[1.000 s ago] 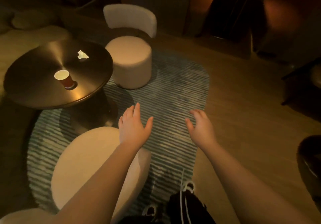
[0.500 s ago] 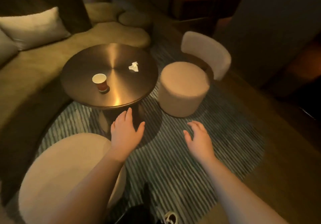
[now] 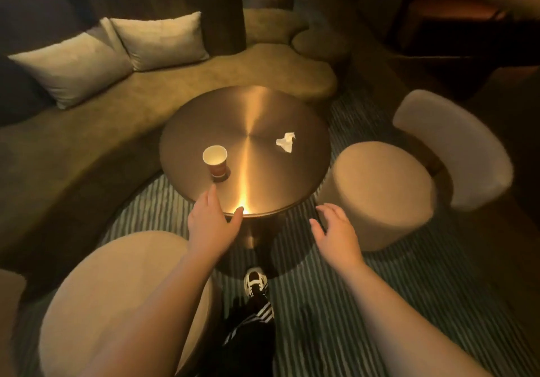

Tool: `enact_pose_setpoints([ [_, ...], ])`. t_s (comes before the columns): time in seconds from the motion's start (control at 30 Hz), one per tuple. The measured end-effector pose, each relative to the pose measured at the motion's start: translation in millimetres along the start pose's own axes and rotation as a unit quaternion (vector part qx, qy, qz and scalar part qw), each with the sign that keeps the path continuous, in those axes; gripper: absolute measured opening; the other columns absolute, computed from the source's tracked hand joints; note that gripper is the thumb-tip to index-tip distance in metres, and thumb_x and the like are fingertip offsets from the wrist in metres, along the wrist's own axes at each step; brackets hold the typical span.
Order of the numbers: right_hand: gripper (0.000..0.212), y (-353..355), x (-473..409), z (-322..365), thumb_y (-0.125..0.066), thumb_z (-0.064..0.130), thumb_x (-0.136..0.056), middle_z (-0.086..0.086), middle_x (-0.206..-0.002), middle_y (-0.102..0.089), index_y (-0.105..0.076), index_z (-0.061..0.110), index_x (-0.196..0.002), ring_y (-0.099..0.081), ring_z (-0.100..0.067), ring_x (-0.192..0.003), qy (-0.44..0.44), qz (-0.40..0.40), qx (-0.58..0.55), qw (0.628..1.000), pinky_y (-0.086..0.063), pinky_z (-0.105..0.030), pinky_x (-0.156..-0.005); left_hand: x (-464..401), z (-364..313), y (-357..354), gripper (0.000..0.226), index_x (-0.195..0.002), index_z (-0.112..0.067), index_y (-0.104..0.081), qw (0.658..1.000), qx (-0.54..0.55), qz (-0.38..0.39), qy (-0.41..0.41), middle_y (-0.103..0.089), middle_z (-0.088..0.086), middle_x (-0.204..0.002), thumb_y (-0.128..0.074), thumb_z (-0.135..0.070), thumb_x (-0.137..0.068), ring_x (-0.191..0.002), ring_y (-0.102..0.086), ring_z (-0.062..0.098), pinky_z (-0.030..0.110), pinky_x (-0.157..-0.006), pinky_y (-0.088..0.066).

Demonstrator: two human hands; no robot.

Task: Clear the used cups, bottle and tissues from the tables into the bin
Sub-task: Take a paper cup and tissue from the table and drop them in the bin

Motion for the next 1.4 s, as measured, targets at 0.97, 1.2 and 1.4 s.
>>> enact_pose_setpoints([
  [0.97, 0.059, -135, -401, -16, -0.061, 0.038, -0.086, -0.001, -0.149, -0.03, -0.039, 0.023, -0.139, -0.029, -0.022, -0.136, 0.078, 0.243, 0.11, 0.961, -0.029, -0.036, -0.108, -227, 29, -117, 0.086, -0.142, -0.017, -0.029, 0.966, 0.069, -0.015, 0.25, -0.043, 0.007, -0.136, -0.074, -0.044, -0.074, -0.119, -0.048, 0.025, 0.033, -0.09, -0.041],
  [1.2, 0.038, -166, -422, -31, -0.055, 0.028, -0.09, -0.002, -0.133, -0.047, -0.054, 0.022, -0.128, -0.038, -0.021, -0.122, 0.155, 0.265, 0.143, 0.941, -0.032, -0.028, -0.096, -249, -7, -124, 0.085, -0.143, -0.014, -0.03, 0.968, 0.078, -0.039, 0.234, -0.042, 0.009, -0.139, -0.077, -0.033, -0.075, -0.126, -0.042, 0.024, 0.03, -0.097, -0.033],
  [1.4, 0.031, -164, -425, -22, -0.053, 0.028, -0.091, -0.003, -0.119, -0.053, -0.059, 0.021, -0.121, -0.044, -0.021, -0.11, 0.152, 0.283, 0.118, 0.939, -0.037, -0.031, -0.089, -244, -14, -115, 0.086, -0.142, -0.018, -0.029, 0.96, 0.076, -0.082, 0.257, -0.042, 0.005, -0.138, -0.076, -0.039, -0.073, -0.123, -0.044, 0.02, 0.028, -0.093, -0.034],
])
Point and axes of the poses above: each hand's wrist, its own x-axis away from the middle knuckle, its own y-axis out of the back of the hand, z = x × y, the point moved 10 cm from there along -x, towards the middle knuckle
